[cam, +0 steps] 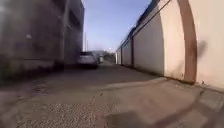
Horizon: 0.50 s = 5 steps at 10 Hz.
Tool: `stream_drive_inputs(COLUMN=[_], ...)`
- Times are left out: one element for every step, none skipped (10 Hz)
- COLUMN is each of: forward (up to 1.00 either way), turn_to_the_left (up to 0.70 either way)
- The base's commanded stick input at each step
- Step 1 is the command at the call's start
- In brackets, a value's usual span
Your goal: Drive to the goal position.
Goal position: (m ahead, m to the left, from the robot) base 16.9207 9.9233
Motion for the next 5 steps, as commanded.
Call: stream_drive_inputs(forward=[1.00, 1.00, 1.00, 1.00, 1.00], turn_to_the_left=[0.00, 0.00, 0.00, 0.00, 0.00])
